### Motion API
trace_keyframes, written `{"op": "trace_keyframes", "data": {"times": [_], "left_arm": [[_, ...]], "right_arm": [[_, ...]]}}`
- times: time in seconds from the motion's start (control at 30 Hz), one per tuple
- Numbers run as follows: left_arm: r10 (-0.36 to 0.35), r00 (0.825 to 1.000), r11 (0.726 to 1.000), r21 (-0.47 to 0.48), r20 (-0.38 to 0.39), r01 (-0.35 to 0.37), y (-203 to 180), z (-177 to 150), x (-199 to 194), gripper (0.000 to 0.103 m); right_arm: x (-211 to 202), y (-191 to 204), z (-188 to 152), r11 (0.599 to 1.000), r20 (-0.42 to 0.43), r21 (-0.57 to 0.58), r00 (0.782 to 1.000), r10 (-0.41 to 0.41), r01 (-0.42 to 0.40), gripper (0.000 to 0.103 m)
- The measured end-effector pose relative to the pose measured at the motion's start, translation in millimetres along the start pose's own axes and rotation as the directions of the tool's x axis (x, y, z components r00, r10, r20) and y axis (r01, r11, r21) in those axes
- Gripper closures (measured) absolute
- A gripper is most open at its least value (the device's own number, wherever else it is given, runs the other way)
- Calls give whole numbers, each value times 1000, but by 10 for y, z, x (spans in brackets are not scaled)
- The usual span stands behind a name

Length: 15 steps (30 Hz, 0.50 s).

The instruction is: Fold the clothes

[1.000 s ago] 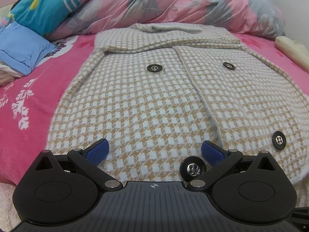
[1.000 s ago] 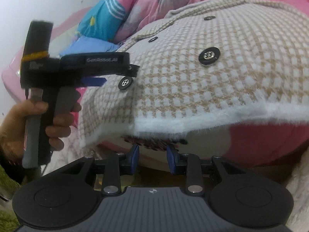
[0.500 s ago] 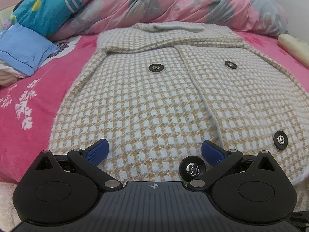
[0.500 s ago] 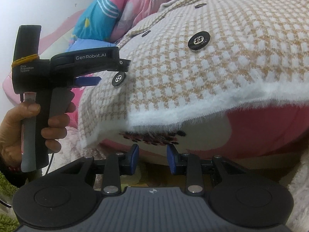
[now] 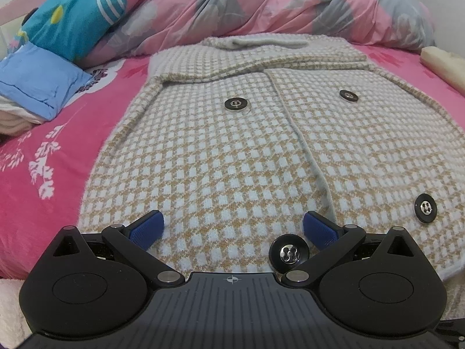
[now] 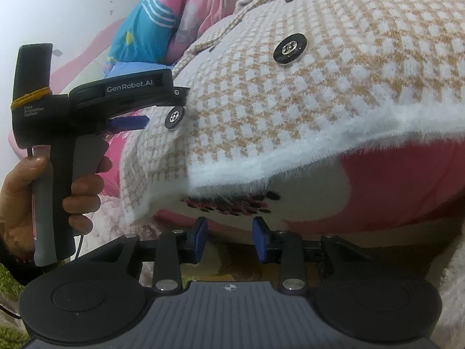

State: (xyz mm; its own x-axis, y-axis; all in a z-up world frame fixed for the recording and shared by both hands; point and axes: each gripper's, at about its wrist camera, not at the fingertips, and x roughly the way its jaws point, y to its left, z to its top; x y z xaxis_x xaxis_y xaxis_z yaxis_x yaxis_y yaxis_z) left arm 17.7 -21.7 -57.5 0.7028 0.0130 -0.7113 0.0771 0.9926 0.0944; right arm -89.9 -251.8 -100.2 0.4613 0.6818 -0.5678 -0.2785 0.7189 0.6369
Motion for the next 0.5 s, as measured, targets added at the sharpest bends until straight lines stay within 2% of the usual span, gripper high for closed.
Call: {"op": "trace_keyframes", "data": {"times": [0.17,0.27,0.43,0.5], "left_arm": [[-10,1000,1000,-23,5,10,46,-17,-20,0],[-46,999,998,-43,3,46,123,-14,-67,0],[-130,985,988,-74,110,139,488,-214,-322,0],[-149,982,982,-100,118,161,669,-360,-398,0]], "right_arm": [[22,-49,19,1000,-12,19,1000,14,-14,65],[43,-86,43,999,-20,35,999,28,-27,65],[97,-142,87,997,-42,56,998,46,-44,65],[136,-158,99,997,-56,63,997,50,-46,64]]}}
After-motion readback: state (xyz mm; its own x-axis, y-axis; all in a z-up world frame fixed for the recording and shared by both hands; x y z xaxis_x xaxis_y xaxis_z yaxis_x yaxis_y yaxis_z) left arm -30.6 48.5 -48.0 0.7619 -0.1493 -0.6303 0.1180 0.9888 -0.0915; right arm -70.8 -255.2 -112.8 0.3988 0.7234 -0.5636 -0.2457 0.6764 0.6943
